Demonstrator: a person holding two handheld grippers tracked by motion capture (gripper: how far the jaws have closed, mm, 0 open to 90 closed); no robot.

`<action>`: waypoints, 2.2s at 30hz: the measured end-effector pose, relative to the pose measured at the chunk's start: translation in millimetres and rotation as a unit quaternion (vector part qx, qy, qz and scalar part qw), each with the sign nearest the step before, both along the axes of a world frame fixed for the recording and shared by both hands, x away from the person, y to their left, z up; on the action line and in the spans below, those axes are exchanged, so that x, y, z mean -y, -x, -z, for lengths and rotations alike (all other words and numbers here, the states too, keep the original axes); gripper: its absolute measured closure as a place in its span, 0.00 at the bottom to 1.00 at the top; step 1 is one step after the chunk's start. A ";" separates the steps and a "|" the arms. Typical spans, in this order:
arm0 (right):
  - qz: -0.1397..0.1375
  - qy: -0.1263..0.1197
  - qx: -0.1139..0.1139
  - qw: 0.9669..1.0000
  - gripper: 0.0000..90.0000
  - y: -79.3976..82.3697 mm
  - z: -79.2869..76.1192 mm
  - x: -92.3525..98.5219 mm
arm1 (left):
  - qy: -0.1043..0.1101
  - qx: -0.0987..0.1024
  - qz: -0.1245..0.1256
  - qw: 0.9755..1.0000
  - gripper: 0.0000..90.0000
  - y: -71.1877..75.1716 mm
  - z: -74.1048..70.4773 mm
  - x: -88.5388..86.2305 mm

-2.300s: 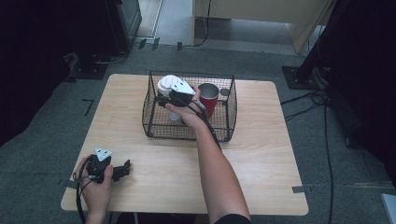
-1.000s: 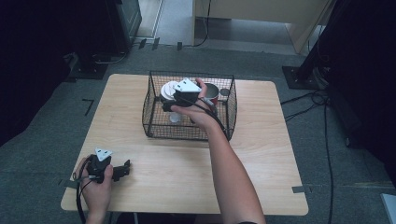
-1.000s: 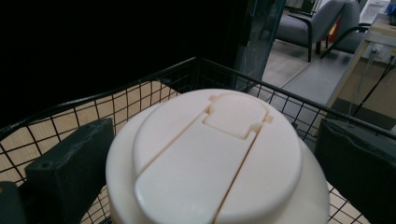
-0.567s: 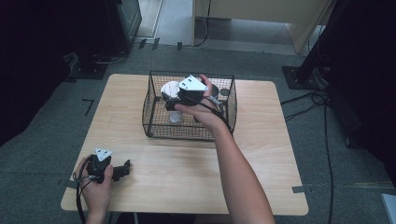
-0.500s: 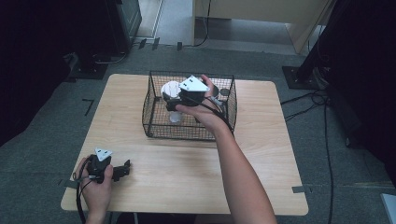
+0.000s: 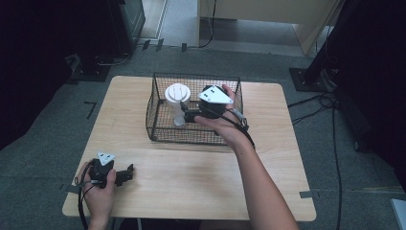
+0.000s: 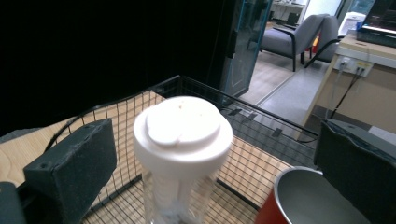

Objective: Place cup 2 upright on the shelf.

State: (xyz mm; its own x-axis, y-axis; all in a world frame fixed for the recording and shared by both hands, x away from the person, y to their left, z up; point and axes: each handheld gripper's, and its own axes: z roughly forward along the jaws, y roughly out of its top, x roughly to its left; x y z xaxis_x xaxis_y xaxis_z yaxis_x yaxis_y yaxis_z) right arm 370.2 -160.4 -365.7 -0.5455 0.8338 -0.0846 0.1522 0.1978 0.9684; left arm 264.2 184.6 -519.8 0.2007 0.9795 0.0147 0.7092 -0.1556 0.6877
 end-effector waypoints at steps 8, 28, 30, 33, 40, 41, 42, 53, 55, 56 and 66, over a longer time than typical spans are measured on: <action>0.018 -0.001 0.002 1.000 0.00 21.0 4.6 27.6 | 0.002 0.001 -0.002 1.000 0.00 0.0 0.2 0.3; 0.068 -0.009 0.005 0.998 0.00 67.3 17.1 92.6 | 0.001 0.000 -0.001 1.000 0.00 0.1 0.0 0.2; 0.074 -0.008 0.007 0.997 0.00 71.6 18.3 98.6 | 0.002 0.000 -0.001 1.000 0.00 0.1 0.0 0.2; 0.086 -0.003 0.010 0.996 0.00 78.0 21.5 108.0 | 0.002 0.000 -0.001 1.000 0.00 0.1 0.1 0.3; 0.106 -0.003 0.004 0.994 0.00 91.2 32.5 129.7 | 0.003 0.001 -0.002 1.000 0.00 0.1 0.2 0.4; 0.108 -0.002 0.003 0.994 0.00 92.7 34.6 132.8 | 0.002 0.000 -0.002 1.000 0.00 0.1 0.2 0.4; 0.111 -0.001 0.002 0.994 0.00 94.2 36.7 136.0 | 0.002 0.000 -0.002 1.000 0.00 0.1 0.1 0.3; 0.147 0.002 -0.021 0.989 0.00 109.9 66.0 170.4 | 0.002 0.000 -0.001 1.000 0.00 0.1 0.1 0.3; 0.155 0.001 -0.025 0.988 0.00 113.0 72.1 177.0 | 0.002 0.000 -0.001 1.000 0.00 0.1 0.1 0.3; 0.158 0.002 -0.026 0.987 0.00 114.1 75.4 180.7 | 0.002 0.000 -0.001 1.000 0.00 0.1 0.1 0.3; 0.199 0.004 -0.058 0.978 0.00 129.9 111.9 215.0 | 0.002 0.001 -0.002 1.000 0.00 0.0 0.2 0.3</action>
State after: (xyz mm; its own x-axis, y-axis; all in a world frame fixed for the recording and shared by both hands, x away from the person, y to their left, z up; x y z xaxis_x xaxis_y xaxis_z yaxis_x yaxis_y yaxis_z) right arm 240.4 -375.4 -477.6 -0.1837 0.9818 -0.0488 0.3270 0.1078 0.9389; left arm 264.2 184.3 -520.0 0.1975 0.9802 0.0108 0.7086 -0.1503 0.6894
